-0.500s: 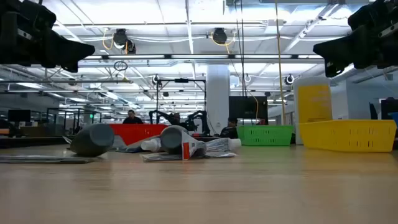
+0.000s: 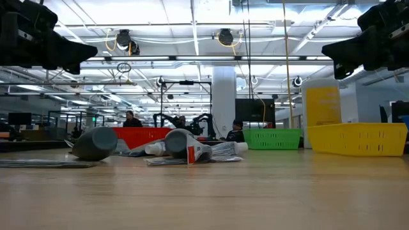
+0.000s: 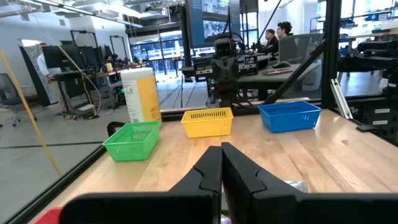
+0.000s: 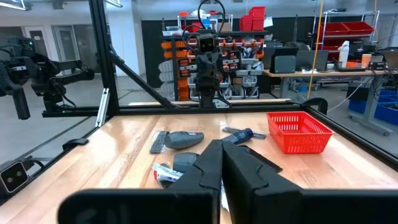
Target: Pick & Place Travel size toiletries
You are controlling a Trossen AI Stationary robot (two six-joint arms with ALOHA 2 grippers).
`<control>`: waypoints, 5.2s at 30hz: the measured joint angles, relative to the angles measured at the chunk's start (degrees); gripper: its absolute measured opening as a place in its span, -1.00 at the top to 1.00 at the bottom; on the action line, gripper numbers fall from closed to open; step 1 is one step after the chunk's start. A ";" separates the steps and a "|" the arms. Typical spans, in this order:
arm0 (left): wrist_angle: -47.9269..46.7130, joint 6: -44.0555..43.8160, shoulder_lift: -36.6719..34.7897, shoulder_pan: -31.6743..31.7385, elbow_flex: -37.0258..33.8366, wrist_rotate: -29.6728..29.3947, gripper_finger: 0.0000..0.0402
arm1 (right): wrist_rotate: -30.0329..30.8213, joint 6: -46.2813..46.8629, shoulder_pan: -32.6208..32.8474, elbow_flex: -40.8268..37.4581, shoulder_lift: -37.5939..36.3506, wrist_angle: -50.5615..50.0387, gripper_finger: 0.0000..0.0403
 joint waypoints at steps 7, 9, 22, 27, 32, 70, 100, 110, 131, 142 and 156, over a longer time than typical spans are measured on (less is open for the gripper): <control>-0.01 0.00 0.01 0.01 0.00 0.00 0.96 | -0.01 0.01 0.00 -0.01 -0.01 0.01 1.00; -0.02 0.00 0.00 0.00 0.01 0.00 0.96 | -0.02 0.02 0.00 0.00 0.00 0.00 1.00; 0.00 0.00 0.00 0.00 0.01 0.01 0.96 | -0.01 0.00 0.01 0.00 0.00 0.00 1.00; 0.00 0.00 -0.01 0.00 0.01 0.00 0.96 | -0.02 0.00 0.01 -0.01 -0.01 0.01 1.00; 0.00 0.00 0.00 0.01 0.01 0.00 0.96 | -0.02 -0.66 0.02 -0.02 -0.04 2.83 1.00; -0.35 0.00 0.01 0.02 -0.01 -0.04 0.96 | -7.62 -5.04 -9.63 36.26 83.10 29.42 0.96; -0.44 0.00 0.01 0.01 -0.01 -0.04 0.96 | -19.37 -13.98 -10.78 44.44 106.07 23.05 0.37; -0.44 0.00 0.01 0.00 0.00 -0.04 0.96 | 4.55 -13.92 -14.51 44.42 89.56 8.07 0.78; -0.42 0.00 0.01 0.00 0.01 -0.04 0.96 | -8.14 -22.63 -47.51 62.08 91.27 -34.29 0.65; -0.44 0.00 0.01 0.01 -0.01 -0.04 0.96 | -9.04 -26.58 -47.15 62.34 97.11 -29.40 0.63; -0.44 0.00 0.01 0.02 -0.01 -0.04 0.96 | 0.26 -24.26 -46.91 62.27 95.25 -26.56 0.26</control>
